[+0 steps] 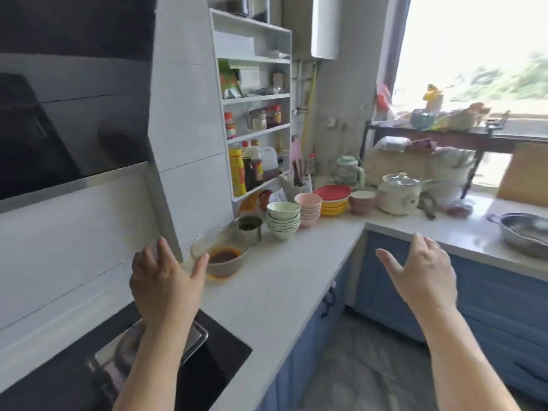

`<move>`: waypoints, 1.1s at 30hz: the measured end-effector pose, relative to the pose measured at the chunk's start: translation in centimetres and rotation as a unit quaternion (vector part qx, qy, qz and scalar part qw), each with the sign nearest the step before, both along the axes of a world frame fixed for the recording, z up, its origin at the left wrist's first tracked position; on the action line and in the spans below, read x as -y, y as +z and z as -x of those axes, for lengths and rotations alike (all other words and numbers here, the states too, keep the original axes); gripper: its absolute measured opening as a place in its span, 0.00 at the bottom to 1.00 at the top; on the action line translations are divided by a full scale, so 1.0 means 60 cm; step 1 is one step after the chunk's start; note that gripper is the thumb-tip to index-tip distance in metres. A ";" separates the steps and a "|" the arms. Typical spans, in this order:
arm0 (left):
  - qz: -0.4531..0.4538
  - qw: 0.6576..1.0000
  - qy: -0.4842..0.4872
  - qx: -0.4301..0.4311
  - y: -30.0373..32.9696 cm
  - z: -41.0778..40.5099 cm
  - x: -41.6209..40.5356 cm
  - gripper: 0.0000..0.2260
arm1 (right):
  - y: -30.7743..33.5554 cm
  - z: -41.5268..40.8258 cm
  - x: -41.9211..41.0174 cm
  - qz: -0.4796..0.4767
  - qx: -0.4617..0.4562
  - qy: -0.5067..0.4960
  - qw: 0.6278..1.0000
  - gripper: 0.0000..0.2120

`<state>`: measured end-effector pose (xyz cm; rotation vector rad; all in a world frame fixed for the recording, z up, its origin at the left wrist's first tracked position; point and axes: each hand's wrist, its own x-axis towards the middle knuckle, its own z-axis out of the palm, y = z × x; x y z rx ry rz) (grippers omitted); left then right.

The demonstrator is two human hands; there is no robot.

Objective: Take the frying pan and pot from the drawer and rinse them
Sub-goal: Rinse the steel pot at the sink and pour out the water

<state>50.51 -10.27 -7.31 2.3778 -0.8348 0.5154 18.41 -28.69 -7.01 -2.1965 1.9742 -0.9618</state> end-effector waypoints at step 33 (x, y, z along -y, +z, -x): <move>-0.100 0.880 -0.463 -0.020 -0.038 0.713 1.127 0.39 | -0.035 0.682 0.606 -0.037 0.031 -0.393 0.918 0.39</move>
